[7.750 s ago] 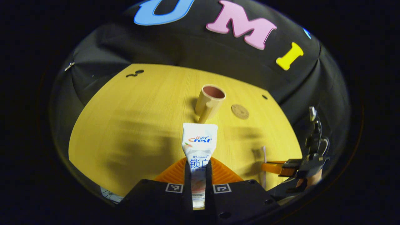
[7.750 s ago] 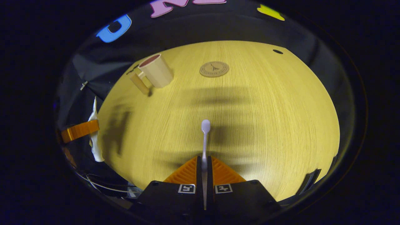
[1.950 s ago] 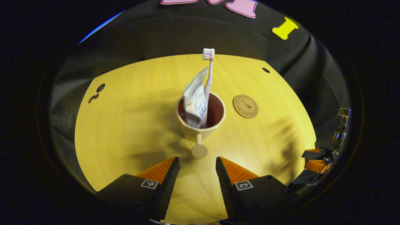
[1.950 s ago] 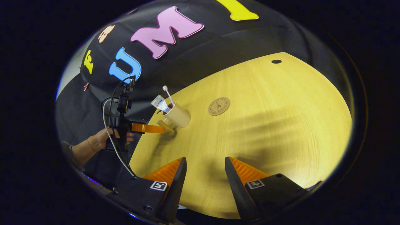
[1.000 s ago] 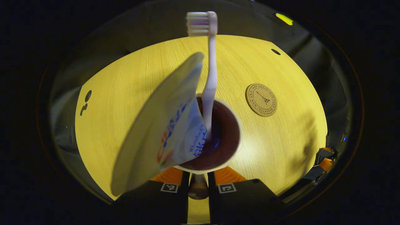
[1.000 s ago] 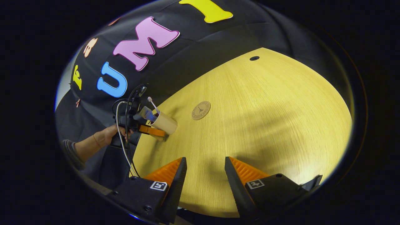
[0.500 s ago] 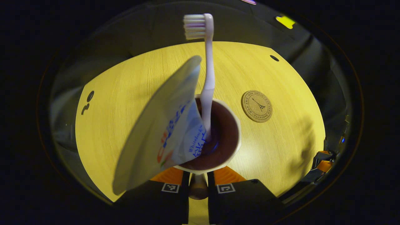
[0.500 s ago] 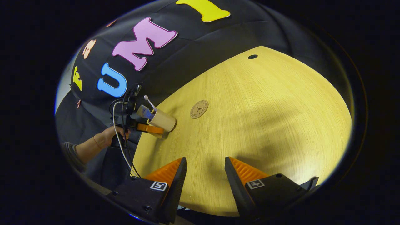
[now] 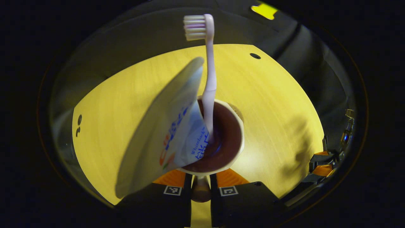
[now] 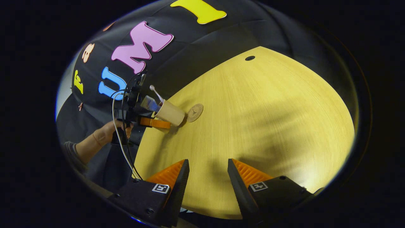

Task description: Put the toothbrush and toothpaste on the desktop into the cup, then pick up the cup and place it on the coaster on the desktop.

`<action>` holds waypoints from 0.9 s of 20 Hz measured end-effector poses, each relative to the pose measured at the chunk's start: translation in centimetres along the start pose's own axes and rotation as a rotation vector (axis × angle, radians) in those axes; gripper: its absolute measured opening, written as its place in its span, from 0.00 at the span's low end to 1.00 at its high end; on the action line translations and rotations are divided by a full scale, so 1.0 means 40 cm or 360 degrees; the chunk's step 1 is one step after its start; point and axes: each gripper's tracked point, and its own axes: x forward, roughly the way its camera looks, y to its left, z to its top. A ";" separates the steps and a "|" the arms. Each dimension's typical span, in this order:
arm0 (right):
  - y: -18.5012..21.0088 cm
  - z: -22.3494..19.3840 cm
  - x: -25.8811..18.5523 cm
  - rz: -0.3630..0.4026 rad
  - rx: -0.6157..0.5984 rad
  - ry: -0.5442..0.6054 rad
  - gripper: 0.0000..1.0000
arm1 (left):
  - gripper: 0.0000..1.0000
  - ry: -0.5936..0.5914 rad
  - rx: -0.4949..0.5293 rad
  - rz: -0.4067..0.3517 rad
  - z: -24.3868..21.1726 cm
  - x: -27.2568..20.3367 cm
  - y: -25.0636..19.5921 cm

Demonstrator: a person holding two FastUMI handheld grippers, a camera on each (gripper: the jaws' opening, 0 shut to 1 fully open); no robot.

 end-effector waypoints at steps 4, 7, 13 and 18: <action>-0.057 0.021 -0.027 -0.0027 0.0052 -0.0031 0.76 | 0.29 -0.0002 0.0091 -0.0004 0.060 0.027 -0.065; -0.095 0.033 -0.053 -0.0056 0.0085 -0.0060 0.76 | 0.29 0.0022 0.0123 -0.0006 0.066 0.029 -0.104; -0.128 0.043 -0.074 -0.0084 0.0116 -0.0084 0.76 | 0.34 0.0043 0.0122 0.0031 0.076 0.067 -0.108; -0.122 0.039 -0.069 -0.0076 0.0112 -0.0071 0.76 | 0.24 0.0065 0.0109 0.0038 0.065 0.057 -0.099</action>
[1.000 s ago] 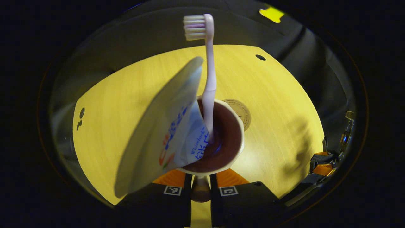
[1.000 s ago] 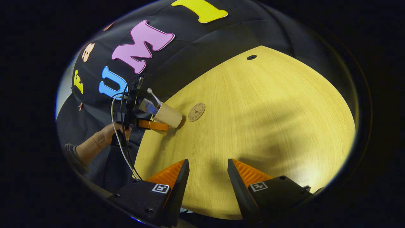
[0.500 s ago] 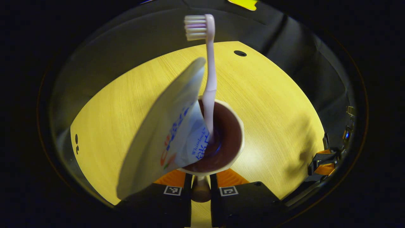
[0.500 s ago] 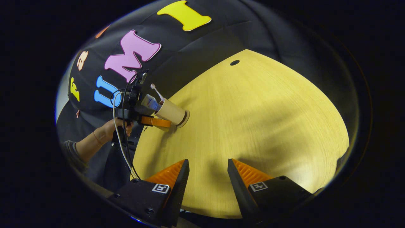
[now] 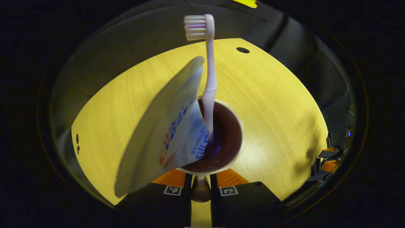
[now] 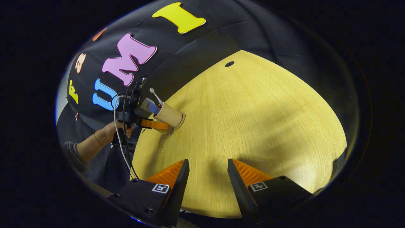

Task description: Put the toothbrush and toothpaste on the desktop into the cup, then pick up the cup and place it on the coaster on the desktop.

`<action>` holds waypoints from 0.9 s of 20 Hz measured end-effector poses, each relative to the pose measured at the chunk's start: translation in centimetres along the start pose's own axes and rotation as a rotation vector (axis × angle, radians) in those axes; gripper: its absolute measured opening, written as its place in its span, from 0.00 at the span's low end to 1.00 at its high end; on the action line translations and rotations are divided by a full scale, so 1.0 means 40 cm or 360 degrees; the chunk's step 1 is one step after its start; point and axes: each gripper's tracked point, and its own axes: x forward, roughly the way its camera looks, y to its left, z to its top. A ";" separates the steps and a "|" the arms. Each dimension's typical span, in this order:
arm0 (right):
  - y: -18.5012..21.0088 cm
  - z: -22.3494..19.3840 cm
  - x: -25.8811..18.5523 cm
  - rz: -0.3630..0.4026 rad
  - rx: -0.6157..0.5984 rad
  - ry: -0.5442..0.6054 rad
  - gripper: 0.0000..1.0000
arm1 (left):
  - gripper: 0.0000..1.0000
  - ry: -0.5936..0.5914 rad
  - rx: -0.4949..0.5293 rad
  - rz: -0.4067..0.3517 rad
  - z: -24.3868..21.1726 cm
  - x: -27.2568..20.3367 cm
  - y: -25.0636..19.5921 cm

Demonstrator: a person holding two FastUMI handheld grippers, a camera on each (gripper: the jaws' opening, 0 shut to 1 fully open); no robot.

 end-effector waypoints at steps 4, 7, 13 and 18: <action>0.006 0.001 0.002 0.0002 0.0008 -0.0006 0.76 | 0.36 -0.0041 -0.0011 0.0096 0.002 -0.003 0.042; 0.011 -0.001 0.001 -0.0002 0.0001 -0.0006 0.76 | 0.82 -0.0074 -0.0064 0.0099 -0.002 -0.016 0.049; 0.055 -0.004 0.008 0.0009 -0.0033 -0.0012 0.76 | 0.87 -0.0267 -0.0143 0.0056 -0.041 -0.098 0.032; 0.138 -0.010 0.037 0.0050 -0.0093 0.0005 0.76 | 0.87 -0.0485 -0.0223 0.0010 -0.113 -0.194 0.036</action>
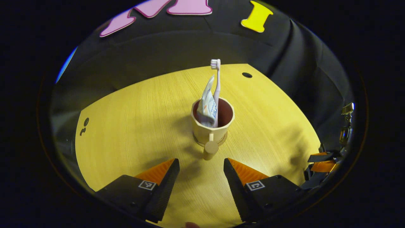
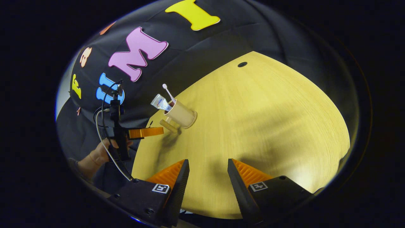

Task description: Put the toothbrush and toothpaste on the desktop into the cup, then pick up the cup and place it on the coaster on the desktop.

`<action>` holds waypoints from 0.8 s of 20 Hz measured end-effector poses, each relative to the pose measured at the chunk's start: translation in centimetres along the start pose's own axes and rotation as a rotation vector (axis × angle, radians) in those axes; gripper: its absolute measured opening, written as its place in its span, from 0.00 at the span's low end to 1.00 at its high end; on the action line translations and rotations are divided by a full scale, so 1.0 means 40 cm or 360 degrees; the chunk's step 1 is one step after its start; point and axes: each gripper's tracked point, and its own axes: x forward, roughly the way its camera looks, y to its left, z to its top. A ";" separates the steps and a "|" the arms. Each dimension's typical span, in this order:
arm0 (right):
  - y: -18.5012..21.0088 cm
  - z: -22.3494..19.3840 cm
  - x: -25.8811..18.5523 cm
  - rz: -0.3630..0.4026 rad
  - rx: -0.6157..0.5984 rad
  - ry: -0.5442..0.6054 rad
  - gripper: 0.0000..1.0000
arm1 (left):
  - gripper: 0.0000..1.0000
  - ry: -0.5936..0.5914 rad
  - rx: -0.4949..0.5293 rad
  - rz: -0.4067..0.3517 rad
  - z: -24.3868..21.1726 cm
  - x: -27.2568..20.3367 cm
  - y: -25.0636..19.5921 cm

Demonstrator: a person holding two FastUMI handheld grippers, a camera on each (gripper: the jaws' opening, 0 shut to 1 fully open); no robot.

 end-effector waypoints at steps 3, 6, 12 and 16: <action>0.065 -0.008 0.019 0.0038 -0.0062 0.0030 0.76 | 0.88 -0.0125 0.0014 0.0013 -0.015 -0.075 0.026; 0.129 -0.013 0.038 0.0079 -0.0118 0.0054 0.76 | 0.88 -0.0230 -0.0031 0.0023 -0.034 -0.149 0.036; 0.249 0.000 0.049 0.0157 -0.0164 0.0039 0.76 | 0.88 -0.0328 -0.0211 0.0037 -0.099 -0.254 0.060; 0.284 -0.002 0.051 0.0164 -0.0204 0.0048 0.76 | 0.88 -0.0382 -0.0325 0.0068 -0.139 -0.299 0.088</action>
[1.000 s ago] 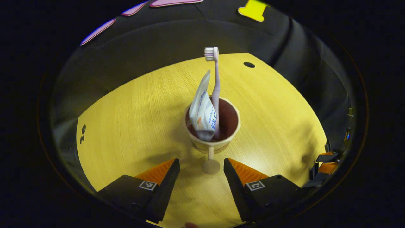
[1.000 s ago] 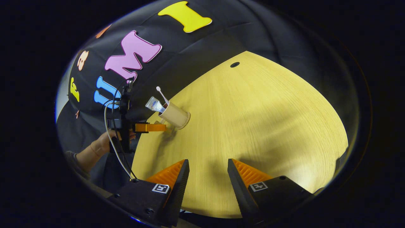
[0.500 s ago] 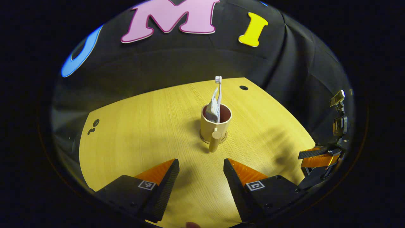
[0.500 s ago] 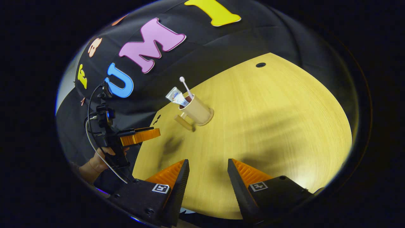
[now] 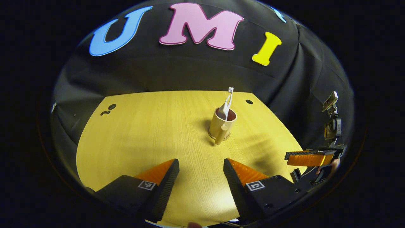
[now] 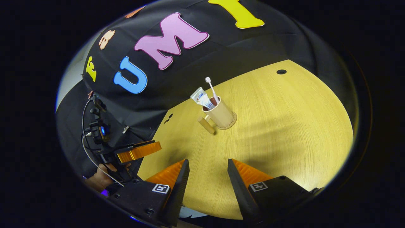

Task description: Put the toothbrush and toothpaste on the desktop into the cup, then pick up the cup and place it on the coaster on the desktop.

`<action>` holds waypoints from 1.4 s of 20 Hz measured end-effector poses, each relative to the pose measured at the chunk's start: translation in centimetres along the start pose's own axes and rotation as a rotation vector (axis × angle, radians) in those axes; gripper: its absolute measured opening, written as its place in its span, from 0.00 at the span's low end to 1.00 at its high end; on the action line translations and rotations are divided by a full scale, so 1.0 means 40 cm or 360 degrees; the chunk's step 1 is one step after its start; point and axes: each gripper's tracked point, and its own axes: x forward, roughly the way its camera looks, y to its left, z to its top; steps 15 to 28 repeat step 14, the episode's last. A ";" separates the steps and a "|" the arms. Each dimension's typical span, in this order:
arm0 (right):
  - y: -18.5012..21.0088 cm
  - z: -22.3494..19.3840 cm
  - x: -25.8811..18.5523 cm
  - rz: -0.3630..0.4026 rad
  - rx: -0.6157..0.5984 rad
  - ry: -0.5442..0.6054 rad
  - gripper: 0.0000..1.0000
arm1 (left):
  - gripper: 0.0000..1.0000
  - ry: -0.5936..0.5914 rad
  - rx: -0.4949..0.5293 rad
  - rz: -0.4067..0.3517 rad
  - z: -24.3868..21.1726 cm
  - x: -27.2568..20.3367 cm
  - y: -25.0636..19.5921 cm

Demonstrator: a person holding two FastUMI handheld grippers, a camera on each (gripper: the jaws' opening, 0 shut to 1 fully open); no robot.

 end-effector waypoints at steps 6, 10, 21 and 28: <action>0.047 -0.009 0.004 0.0025 -0.0035 0.0027 0.76 | 0.90 -0.0019 -0.0143 0.0036 -0.041 -0.071 0.054; 0.079 -0.017 0.009 0.0039 -0.0070 0.0042 0.76 | 0.92 -0.0005 -0.0181 0.0066 -0.088 -0.092 0.084; 0.105 -0.020 0.008 0.0050 -0.0111 0.0044 0.76 | 0.92 0.0003 -0.0191 0.0069 -0.120 -0.122 0.106; 0.105 -0.020 0.008 0.0050 -0.0111 0.0044 0.76 | 0.92 0.0003 -0.0191 0.0069 -0.120 -0.122 0.106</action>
